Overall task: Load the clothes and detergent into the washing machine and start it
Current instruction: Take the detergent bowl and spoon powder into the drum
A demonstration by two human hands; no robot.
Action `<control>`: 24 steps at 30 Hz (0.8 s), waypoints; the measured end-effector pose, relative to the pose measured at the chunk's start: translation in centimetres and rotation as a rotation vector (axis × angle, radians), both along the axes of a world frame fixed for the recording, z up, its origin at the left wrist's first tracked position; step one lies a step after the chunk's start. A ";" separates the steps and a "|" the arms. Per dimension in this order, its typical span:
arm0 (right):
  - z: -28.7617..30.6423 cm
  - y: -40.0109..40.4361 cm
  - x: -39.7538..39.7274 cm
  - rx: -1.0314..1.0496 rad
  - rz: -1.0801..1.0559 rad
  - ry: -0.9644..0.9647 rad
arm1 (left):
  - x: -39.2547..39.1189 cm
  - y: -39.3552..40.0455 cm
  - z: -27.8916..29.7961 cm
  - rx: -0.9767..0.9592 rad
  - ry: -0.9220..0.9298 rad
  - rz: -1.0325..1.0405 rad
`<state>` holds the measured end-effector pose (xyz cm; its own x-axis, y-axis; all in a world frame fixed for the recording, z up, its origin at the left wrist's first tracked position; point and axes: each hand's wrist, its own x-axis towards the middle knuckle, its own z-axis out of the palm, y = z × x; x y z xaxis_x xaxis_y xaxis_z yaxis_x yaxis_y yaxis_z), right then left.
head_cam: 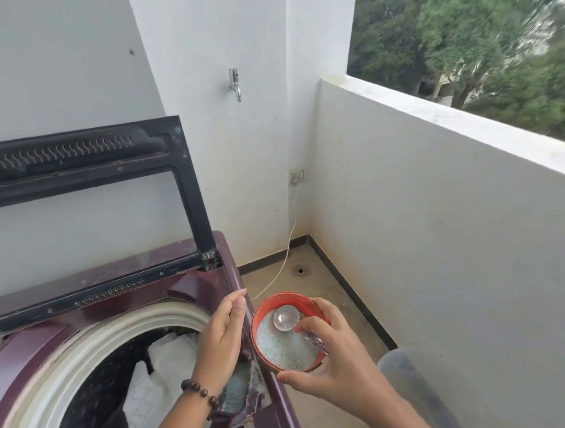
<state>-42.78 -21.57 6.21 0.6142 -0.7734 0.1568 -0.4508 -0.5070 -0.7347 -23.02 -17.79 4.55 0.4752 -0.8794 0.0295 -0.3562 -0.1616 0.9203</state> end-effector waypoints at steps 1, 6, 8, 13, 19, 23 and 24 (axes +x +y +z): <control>0.1 -0.4 -0.8 -0.006 -0.015 -0.021 | -0.9 -0.8 0.3 -0.005 -0.005 -0.027; 0.2 -2.6 -5.3 -0.020 -0.102 -0.081 | -6.1 -4.6 1.9 -0.012 0.019 -0.146; 0.5 -3.2 -7.2 -0.026 -0.133 -0.080 | -8.0 -6.0 2.4 -0.012 0.028 -0.172; 1.1 -4.5 -12.6 -0.034 -0.216 -0.095 | -13.0 -9.1 2.9 -0.018 0.017 -0.255; 1.3 -5.3 -19.9 -0.045 -0.368 -0.104 | -19.8 -12.4 3.4 -0.046 0.027 -0.397; 2.0 -5.3 -25.3 -0.085 -0.495 -0.111 | -24.8 -14.3 4.0 -0.070 0.066 -0.505; 2.3 -5.2 -26.7 -0.100 -0.528 -0.111 | -26.1 -14.8 4.4 -0.068 0.083 -0.542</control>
<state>-69.44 -26.79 8.49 0.1220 -0.9500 0.2873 -0.5852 -0.3026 -0.7523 -49.09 -32.58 8.91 -0.0416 -0.9962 0.0766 -0.2980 0.0855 0.9507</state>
